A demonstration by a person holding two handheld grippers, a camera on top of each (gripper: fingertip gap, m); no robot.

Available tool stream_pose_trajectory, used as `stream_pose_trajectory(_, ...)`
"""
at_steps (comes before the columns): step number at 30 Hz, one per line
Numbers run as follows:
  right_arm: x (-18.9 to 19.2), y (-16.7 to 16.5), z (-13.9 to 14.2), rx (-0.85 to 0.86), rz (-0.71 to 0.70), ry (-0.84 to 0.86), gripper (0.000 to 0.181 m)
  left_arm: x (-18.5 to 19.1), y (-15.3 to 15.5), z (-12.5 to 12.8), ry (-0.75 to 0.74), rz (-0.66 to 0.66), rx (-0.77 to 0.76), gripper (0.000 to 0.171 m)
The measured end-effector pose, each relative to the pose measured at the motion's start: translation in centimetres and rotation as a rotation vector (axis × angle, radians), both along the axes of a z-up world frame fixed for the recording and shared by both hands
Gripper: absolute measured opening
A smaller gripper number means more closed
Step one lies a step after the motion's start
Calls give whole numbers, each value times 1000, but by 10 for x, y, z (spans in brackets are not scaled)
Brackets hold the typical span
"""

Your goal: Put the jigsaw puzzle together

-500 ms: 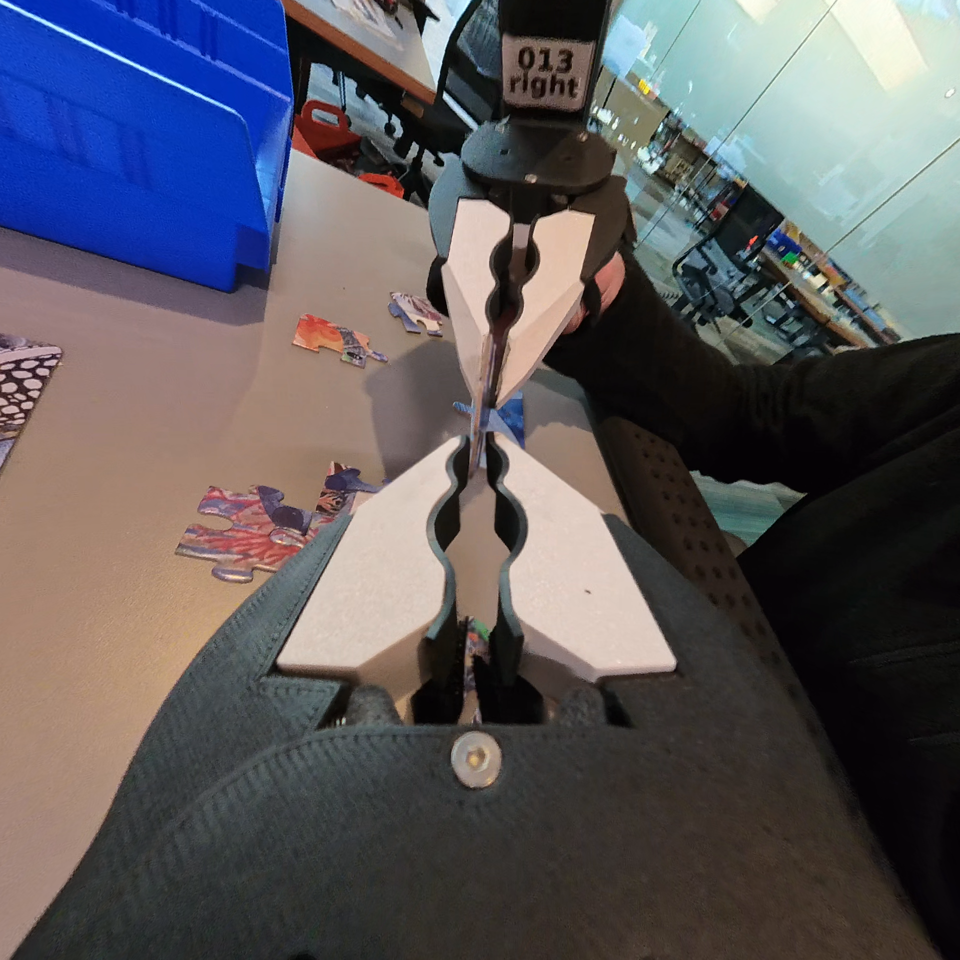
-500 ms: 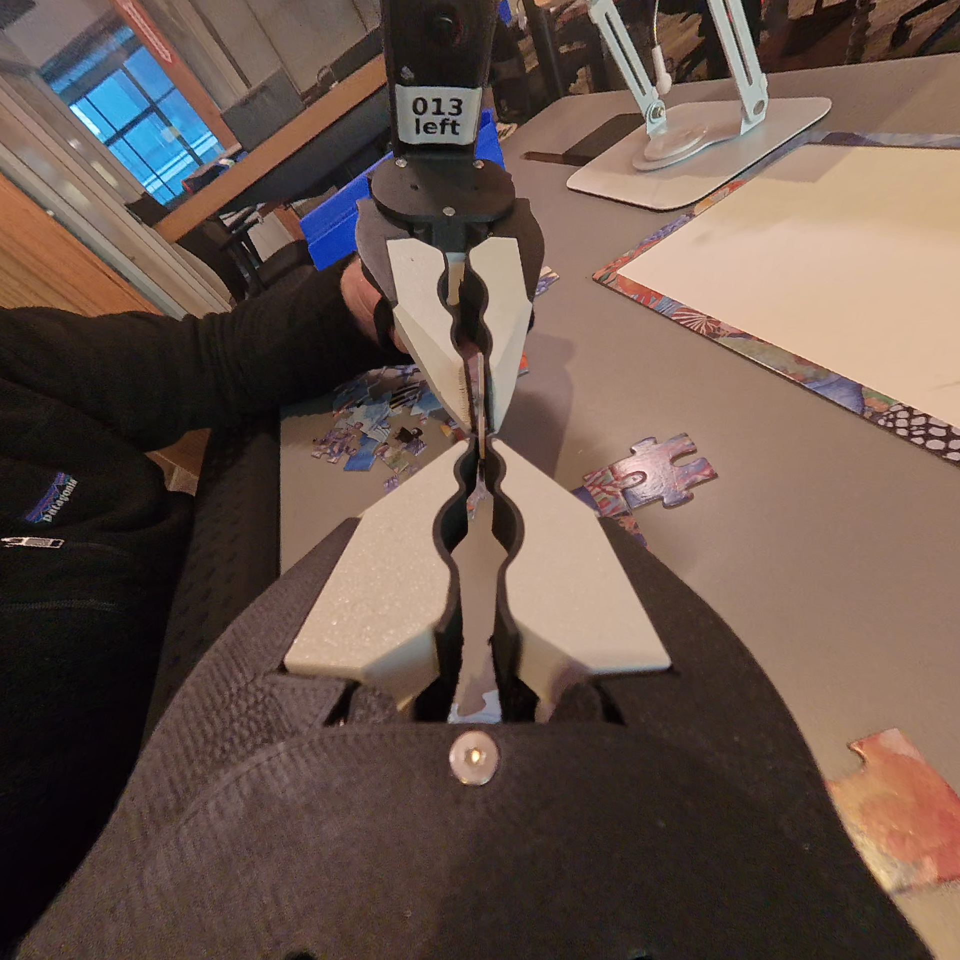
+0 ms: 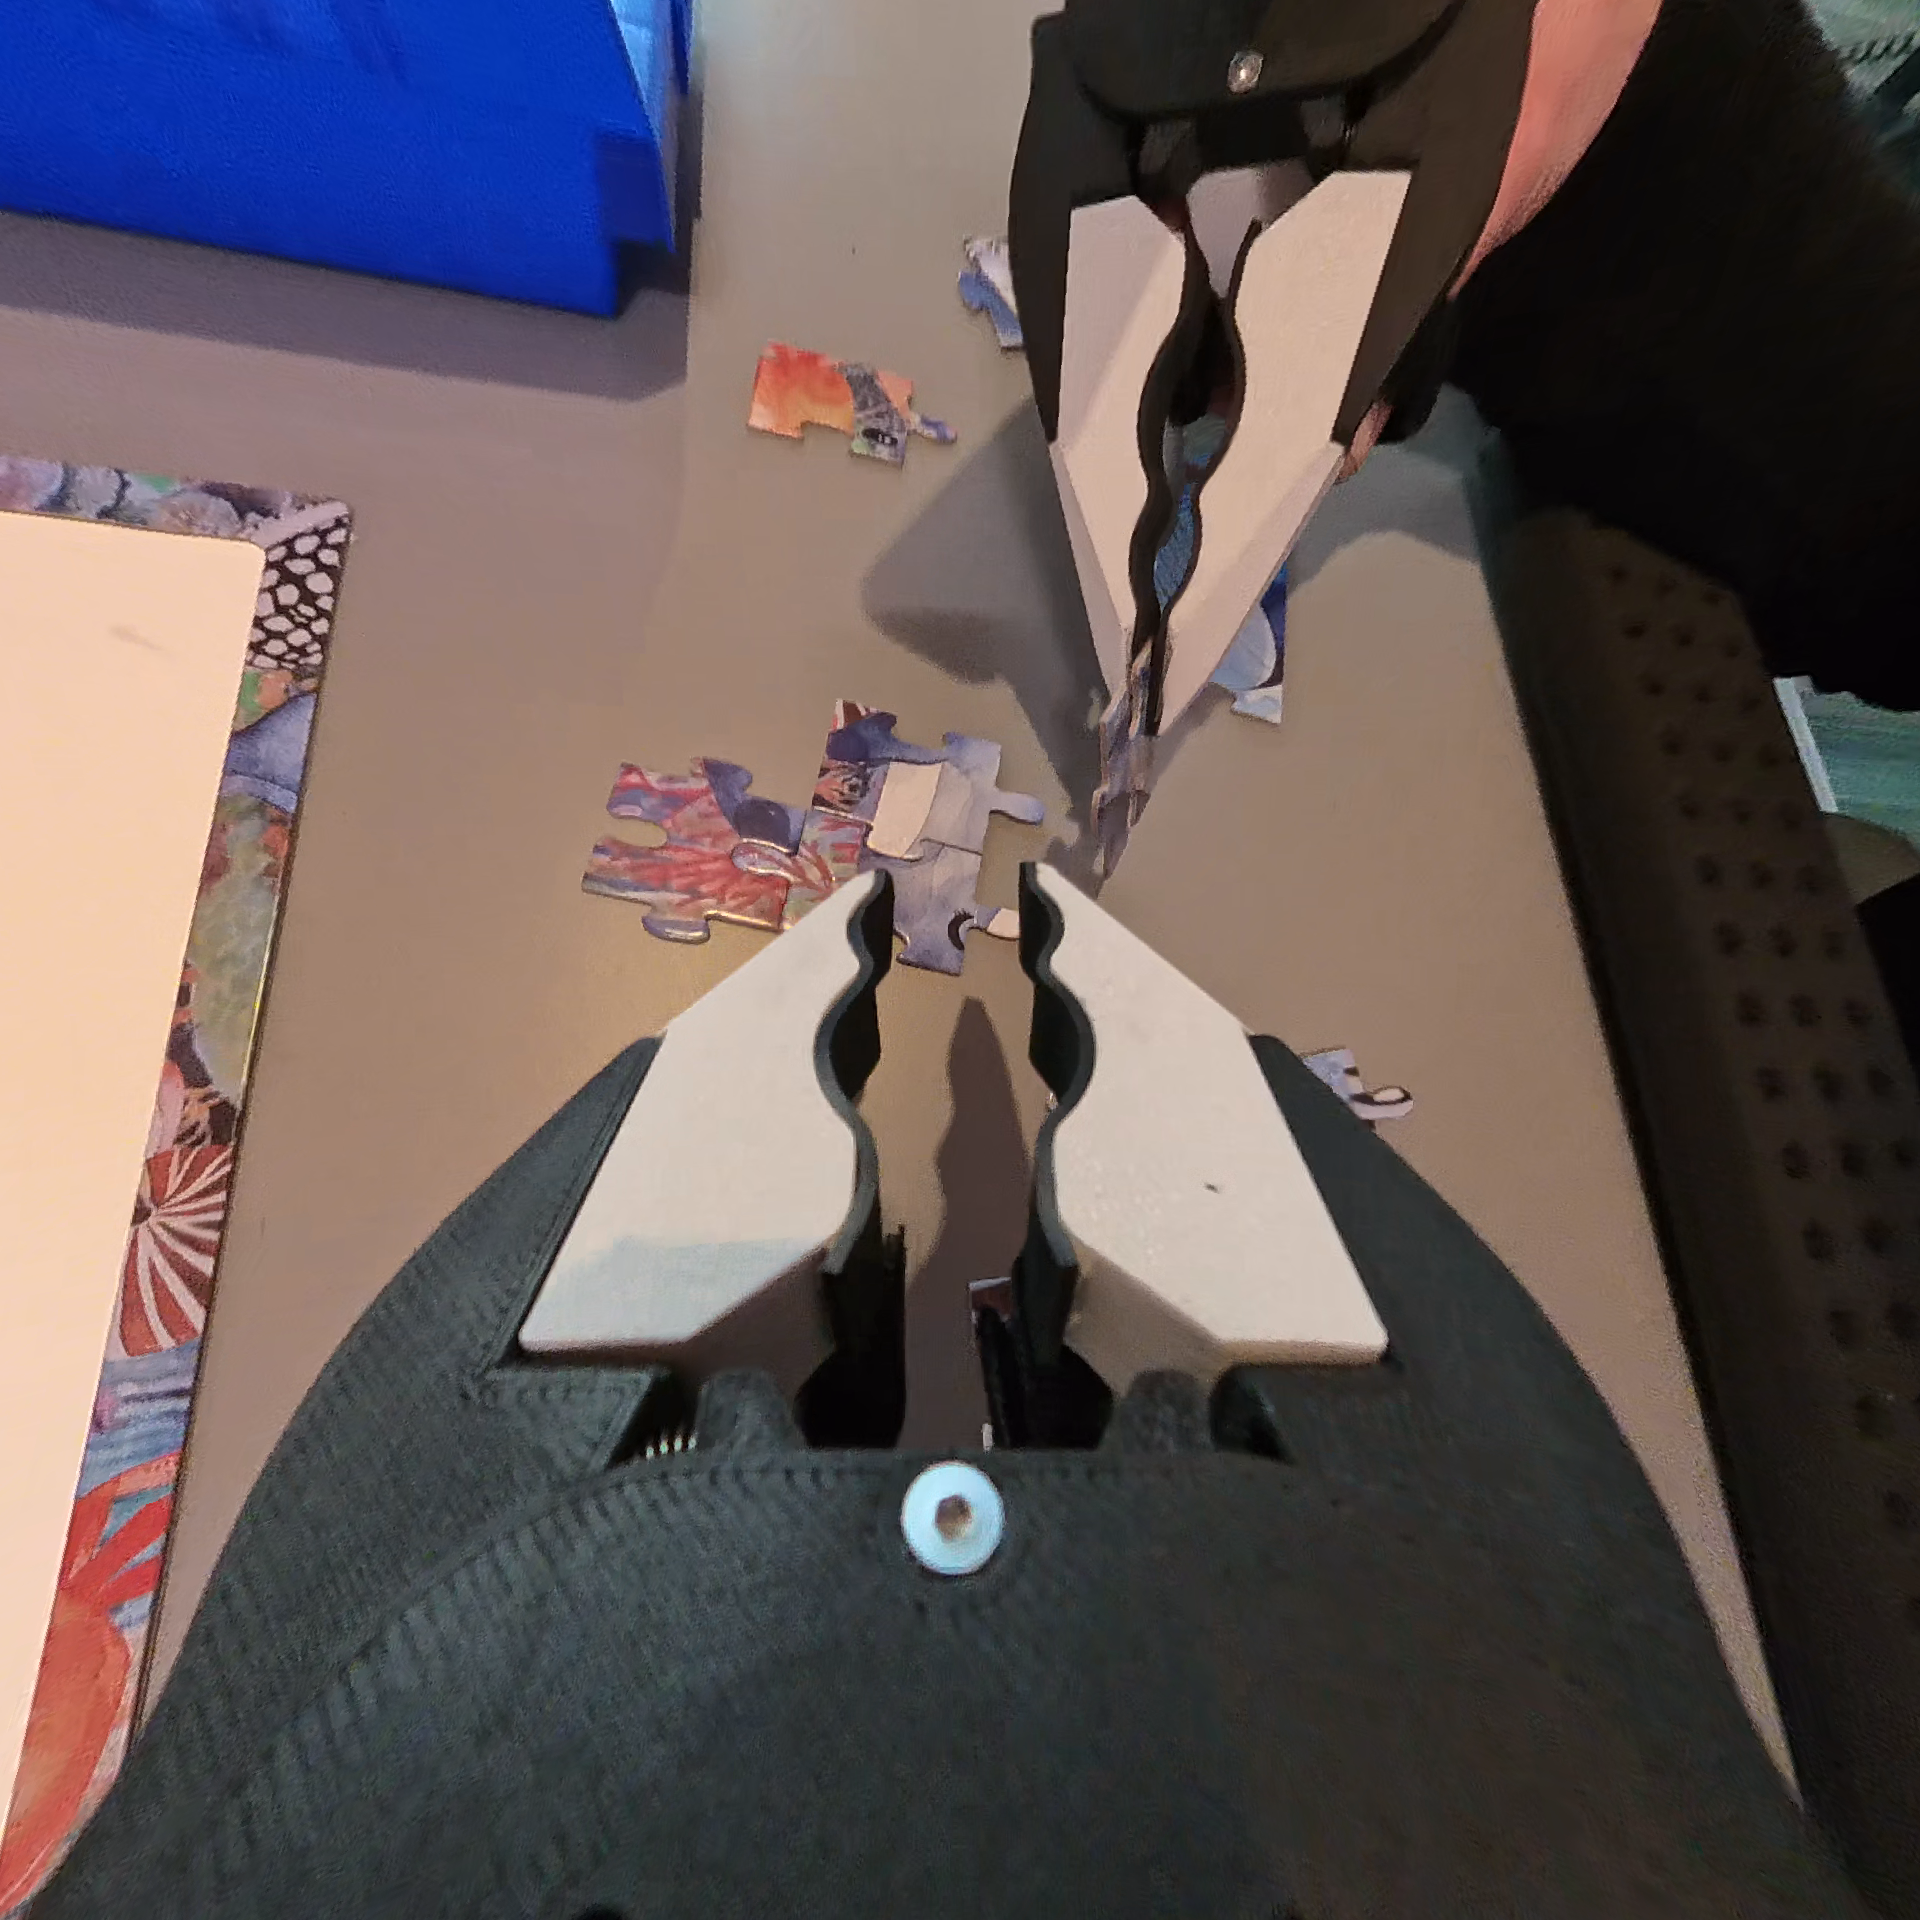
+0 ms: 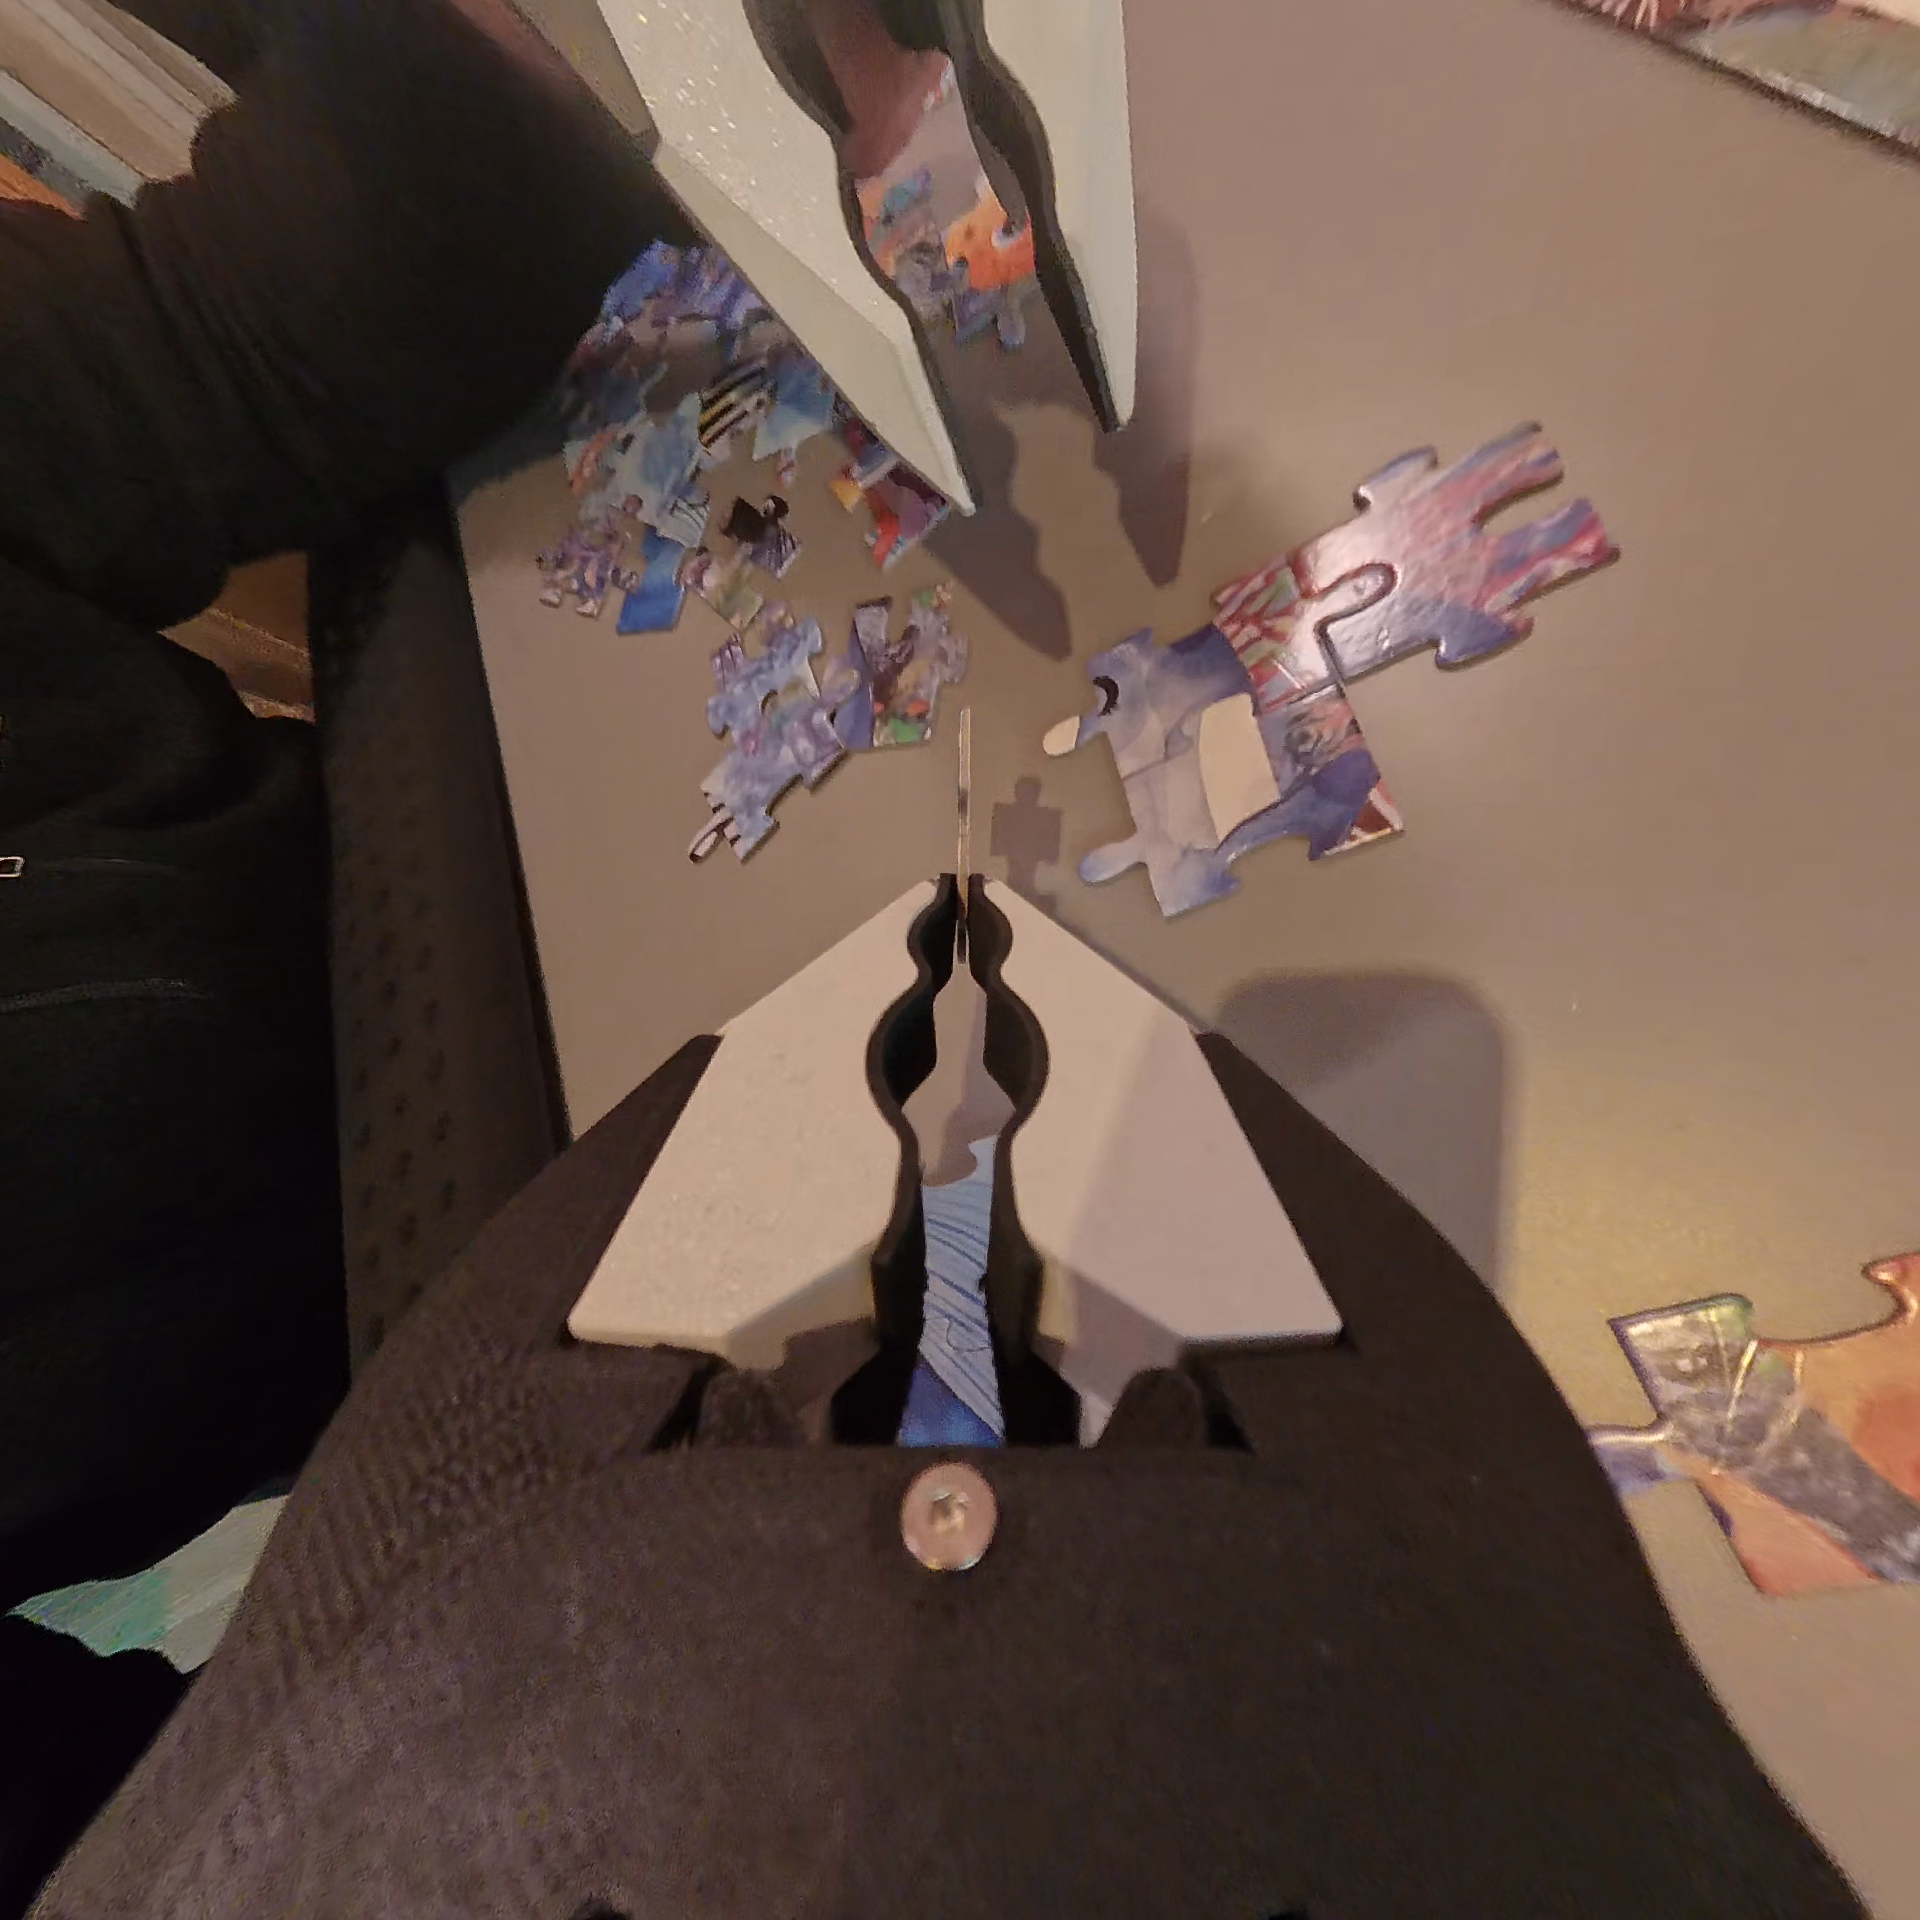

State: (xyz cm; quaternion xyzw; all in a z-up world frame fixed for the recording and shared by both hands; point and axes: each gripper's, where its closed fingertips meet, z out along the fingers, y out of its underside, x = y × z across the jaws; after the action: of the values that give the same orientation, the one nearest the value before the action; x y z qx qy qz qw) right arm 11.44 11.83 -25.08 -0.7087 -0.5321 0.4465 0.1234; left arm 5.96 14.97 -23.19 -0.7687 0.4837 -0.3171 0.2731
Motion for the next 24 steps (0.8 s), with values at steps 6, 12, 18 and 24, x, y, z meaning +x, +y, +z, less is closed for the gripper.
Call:
stream_pose_trajectory(6, -1, -5, -11, -21, 24, -48, 0, -1, -4, -9, 48, -15, -16, 24)
stream_pose_trajectory(12, -3, -8, -15, -24, 40, -60, 0, -3, -16, -22, 131, -59, -32, 28)
stream_pose_trajectory(18, -5, -21, -10, -33, 103, -40, 0, -20, -47, -26, 243, -115, -27, 40)
stream_pose_trajectory(24, -5, -64, -10, -67, 307, -52, 0, -57, -73, -34, 352, -78, -10, 48)
